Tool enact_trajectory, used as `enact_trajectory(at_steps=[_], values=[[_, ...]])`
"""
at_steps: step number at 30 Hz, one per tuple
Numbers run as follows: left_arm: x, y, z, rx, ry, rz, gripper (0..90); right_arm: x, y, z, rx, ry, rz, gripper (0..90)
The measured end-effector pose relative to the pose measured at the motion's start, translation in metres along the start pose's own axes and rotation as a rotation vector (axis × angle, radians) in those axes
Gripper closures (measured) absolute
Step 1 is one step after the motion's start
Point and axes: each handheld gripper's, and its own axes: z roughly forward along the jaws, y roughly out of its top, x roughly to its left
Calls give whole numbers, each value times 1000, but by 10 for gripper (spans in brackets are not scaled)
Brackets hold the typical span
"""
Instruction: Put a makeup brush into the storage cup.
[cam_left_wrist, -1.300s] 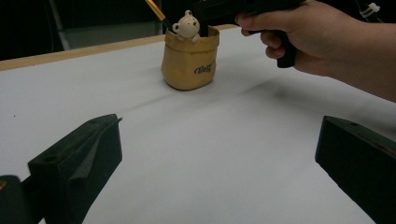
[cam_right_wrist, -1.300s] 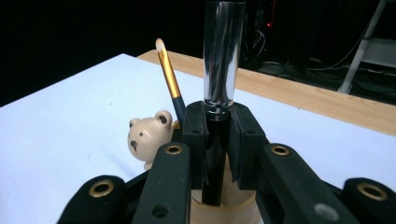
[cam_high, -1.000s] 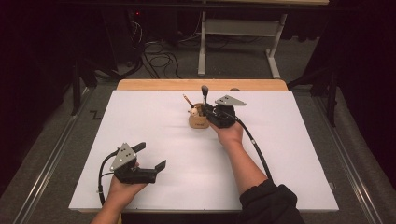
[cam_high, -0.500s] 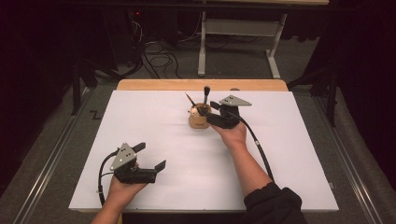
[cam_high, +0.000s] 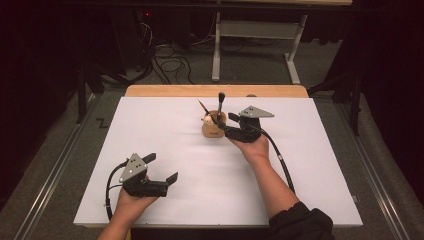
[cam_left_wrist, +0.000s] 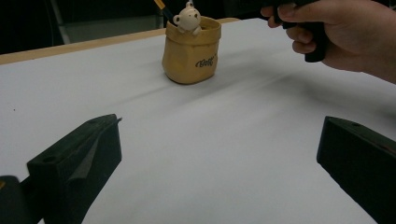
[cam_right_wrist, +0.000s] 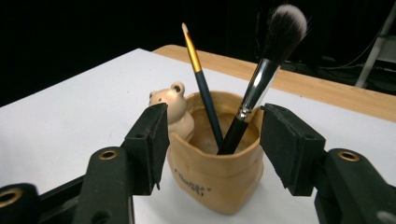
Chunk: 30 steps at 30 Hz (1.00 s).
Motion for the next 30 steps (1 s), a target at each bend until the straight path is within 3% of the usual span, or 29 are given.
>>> enact_trajectory(at_steps=[18, 25, 30], values=[[1, -2, 1, 2, 5, 5, 6, 7, -16, -32, -3, 36, -15, 314], [1, -2, 1, 5, 5, 4, 6, 12, -18, -39, 5, 66, -6, 231], [1, -2, 1, 7, 7, 2, 6, 15, -18, -43, 20, 61, -14, 152]])
